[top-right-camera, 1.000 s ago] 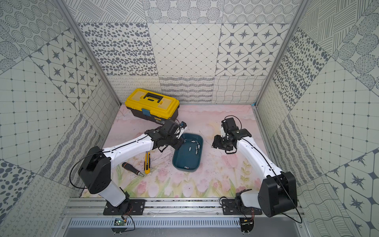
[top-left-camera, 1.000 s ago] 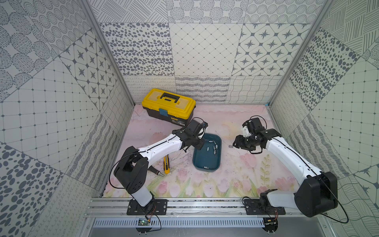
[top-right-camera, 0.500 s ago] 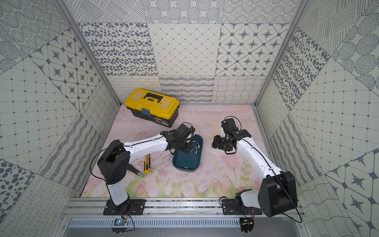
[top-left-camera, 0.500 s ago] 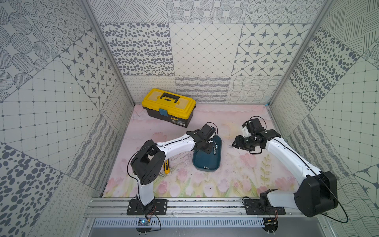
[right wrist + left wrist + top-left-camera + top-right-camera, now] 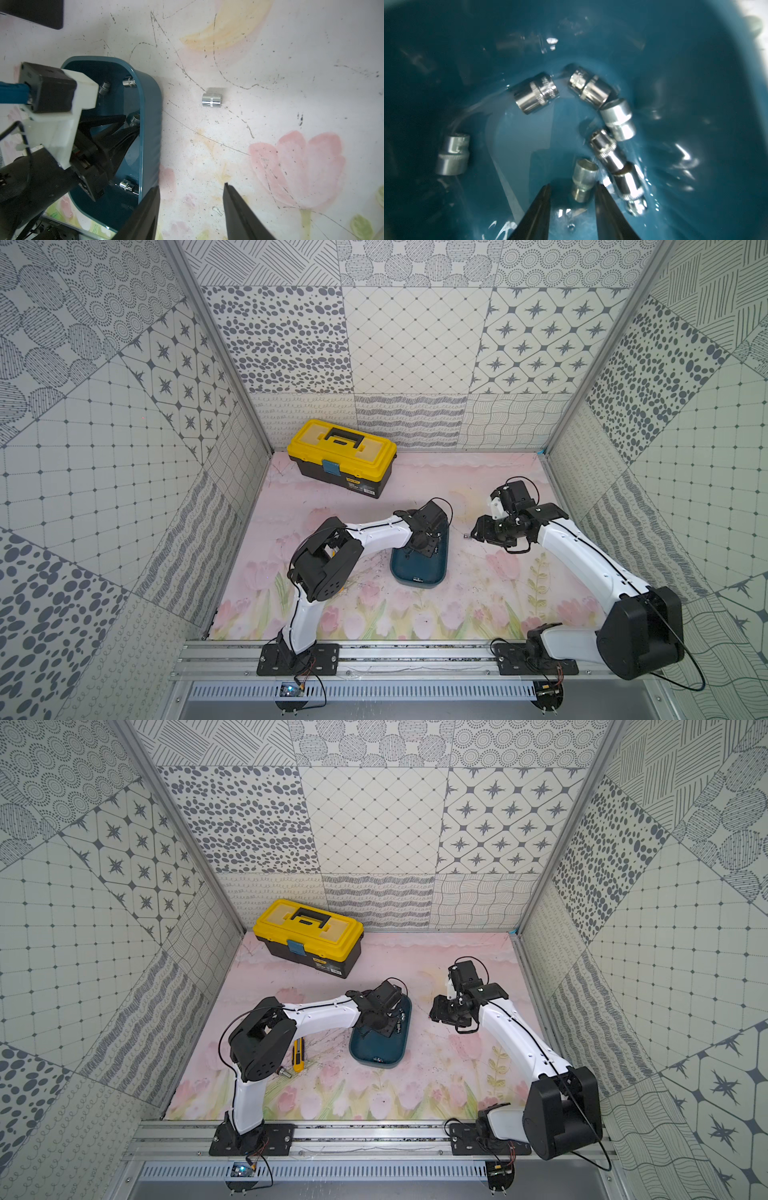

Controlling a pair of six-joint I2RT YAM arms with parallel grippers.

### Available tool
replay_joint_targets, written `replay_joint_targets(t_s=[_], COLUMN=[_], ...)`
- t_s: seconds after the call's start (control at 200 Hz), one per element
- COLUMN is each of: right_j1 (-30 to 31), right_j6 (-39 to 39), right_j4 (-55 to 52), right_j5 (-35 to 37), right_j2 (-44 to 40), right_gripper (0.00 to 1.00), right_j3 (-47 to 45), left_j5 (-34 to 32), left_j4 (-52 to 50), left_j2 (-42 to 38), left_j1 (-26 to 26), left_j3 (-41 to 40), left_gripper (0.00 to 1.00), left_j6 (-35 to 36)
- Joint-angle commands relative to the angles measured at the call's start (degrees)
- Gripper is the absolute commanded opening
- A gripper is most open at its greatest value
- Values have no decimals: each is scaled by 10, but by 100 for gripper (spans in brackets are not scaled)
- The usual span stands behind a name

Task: Take out the socket from the storage box
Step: Pick up the socket head from the storage box.

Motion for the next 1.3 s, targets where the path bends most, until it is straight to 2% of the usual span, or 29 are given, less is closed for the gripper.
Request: replay_joint_targets(t_s=[0.0,0.32,0.55,0.68,0.921,1.061,1.296], right_j1=[-1,-1,-2,-2,-1,4,22], right_j6=[6,6,4,4,12,21,29], right_j4=[16,16,16,16,22,31,34], right_j5=[0,0,0,0,-14,-22,-20], right_j2=[-11,-9,-10,-10,-11,-11,-1], right_gripper=[54,54,54,54,54,54,54], right_j3=[-5,-5,-7,-7,-4,-5,5], left_j5=[-28,-45,-59,-56,-55,-81,-91], left_j4=[8,22,29,39,35,15,6], left_j2=[13,25,29,15,-61,-121,-226], left_j1=[-6,-9,-8,-9,-8,-4,56], left_j3=[9,18,10,-6,-38,-59,-133], left_gripper=[39,37,16,14,13,13,13], left_j6=[-6,0,2,-2,-13,-13,-31])
